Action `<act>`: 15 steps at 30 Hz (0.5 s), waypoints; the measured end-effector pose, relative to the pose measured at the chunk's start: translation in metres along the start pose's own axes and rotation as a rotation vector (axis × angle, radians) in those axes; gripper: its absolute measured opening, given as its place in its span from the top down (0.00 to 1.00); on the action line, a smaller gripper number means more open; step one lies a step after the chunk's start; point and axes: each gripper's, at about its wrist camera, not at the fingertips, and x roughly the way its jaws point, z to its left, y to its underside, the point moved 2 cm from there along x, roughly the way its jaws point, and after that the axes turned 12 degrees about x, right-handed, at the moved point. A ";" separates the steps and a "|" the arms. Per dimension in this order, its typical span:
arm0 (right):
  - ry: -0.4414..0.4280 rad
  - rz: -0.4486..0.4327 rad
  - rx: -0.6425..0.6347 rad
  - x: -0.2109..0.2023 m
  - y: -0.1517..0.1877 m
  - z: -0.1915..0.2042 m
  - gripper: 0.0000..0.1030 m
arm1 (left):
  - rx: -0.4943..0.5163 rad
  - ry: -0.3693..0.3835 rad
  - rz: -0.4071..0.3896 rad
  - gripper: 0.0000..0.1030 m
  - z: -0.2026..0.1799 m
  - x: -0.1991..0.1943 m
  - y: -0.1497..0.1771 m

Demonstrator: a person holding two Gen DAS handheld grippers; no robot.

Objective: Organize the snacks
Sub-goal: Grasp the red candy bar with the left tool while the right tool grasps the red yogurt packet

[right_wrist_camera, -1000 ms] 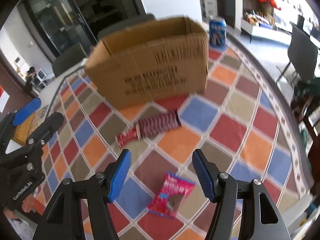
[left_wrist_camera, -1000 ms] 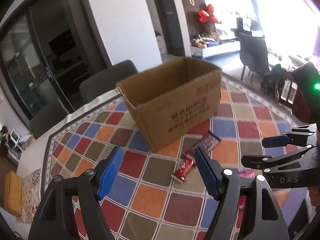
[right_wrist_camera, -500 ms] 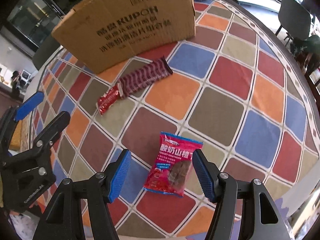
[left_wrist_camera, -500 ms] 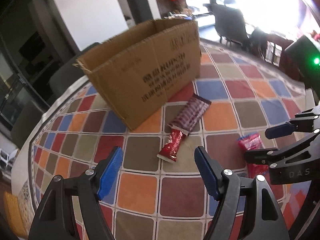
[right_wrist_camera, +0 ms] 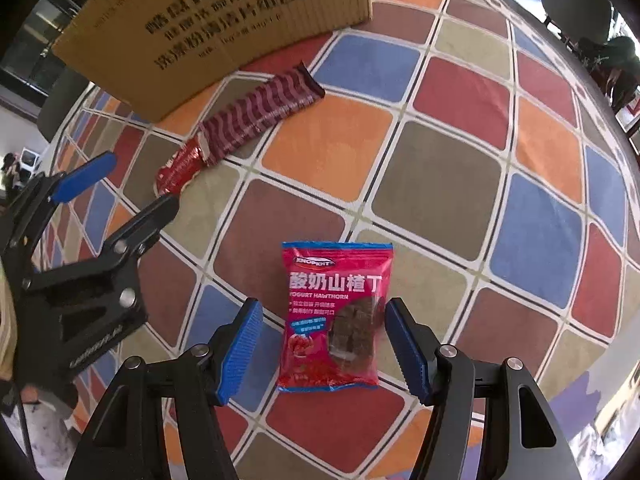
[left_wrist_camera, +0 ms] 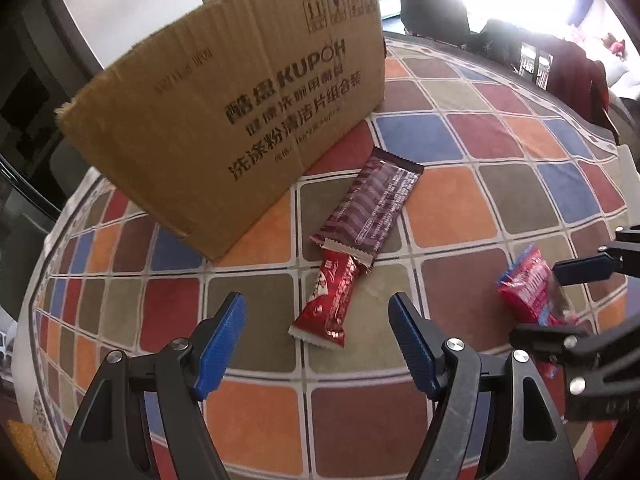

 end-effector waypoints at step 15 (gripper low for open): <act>0.053 -0.107 -0.102 0.003 -0.006 0.012 0.55 | -0.094 0.057 0.041 0.76 0.000 0.016 0.008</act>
